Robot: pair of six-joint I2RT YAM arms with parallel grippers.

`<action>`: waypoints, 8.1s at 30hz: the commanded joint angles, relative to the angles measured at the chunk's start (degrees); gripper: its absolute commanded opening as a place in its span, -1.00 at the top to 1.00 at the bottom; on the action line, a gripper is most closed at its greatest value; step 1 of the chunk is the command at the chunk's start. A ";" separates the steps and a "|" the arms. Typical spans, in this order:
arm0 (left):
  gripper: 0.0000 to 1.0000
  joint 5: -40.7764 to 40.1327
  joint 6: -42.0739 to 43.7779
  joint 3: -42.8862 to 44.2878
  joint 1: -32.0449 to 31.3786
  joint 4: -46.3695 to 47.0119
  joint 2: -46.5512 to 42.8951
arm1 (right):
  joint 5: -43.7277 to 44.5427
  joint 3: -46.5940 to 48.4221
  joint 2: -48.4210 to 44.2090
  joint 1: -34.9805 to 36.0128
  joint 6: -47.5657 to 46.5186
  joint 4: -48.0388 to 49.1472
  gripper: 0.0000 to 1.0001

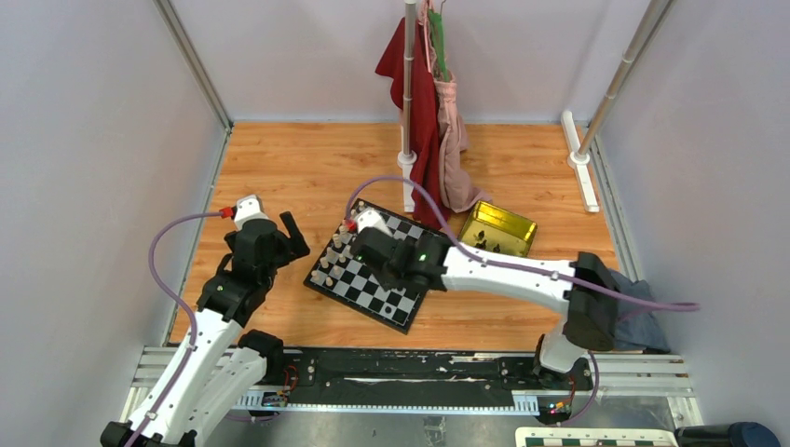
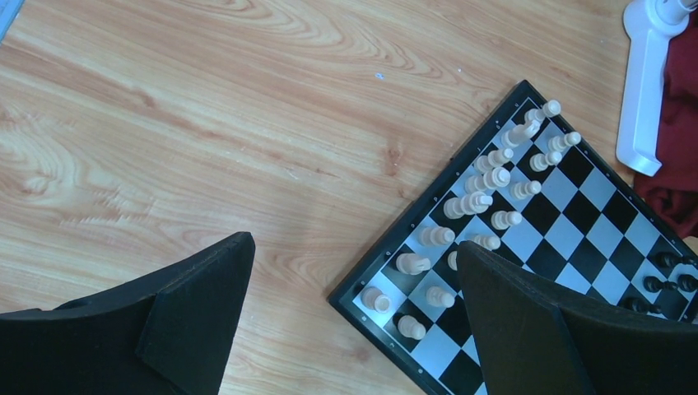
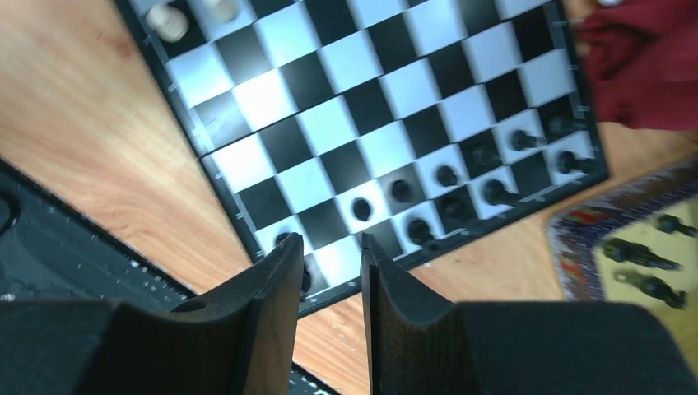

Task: Set up the chess pieces on the board
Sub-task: Place the chess piece on the chessboard, then pick up the chess piece from the storage box, then place the chess piece on the chessboard, then pick up the chess piece from the storage box.

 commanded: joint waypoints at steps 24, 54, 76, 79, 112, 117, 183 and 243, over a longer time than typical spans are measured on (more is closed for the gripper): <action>-1.00 -0.51 -0.62 1.34 -0.29 1.89 2.39 | -4.38 -16.23 -10.20 -45.48 0.51 3.31 0.14; -1.00 -1.82 0.49 1.96 -0.29 2.32 5.91 | -12.13 -15.52 2.30 -52.97 -0.37 10.97 0.22; -1.00 -1.68 0.90 2.45 -0.28 2.06 6.38 | -11.73 -16.69 2.44 -53.22 -0.40 11.14 0.83; -1.00 -1.67 0.90 2.44 -0.29 1.69 5.74 | -11.57 -17.34 1.34 -53.22 -0.33 11.14 0.97; -1.00 0.79 -2.15 0.74 -0.29 -0.36 -1.10 | -1.34 -10.52 -14.41 -18.08 3.67 -5.36 1.00; -1.00 1.13 -2.28 0.95 -0.29 -1.23 -1.88 | 0.50 -8.02 -10.78 -9.78 5.93 -6.19 1.00; -1.00 -0.71 0.54 0.86 -0.29 -5.60 -7.43 | -1.83 -1.82 11.03 -1.92 5.69 -2.41 1.00; -1.00 -1.23 -0.14 -0.15 -0.29 -5.58 -7.00 | 0.18 -16.03 -14.62 -40.14 4.37 -2.26 0.10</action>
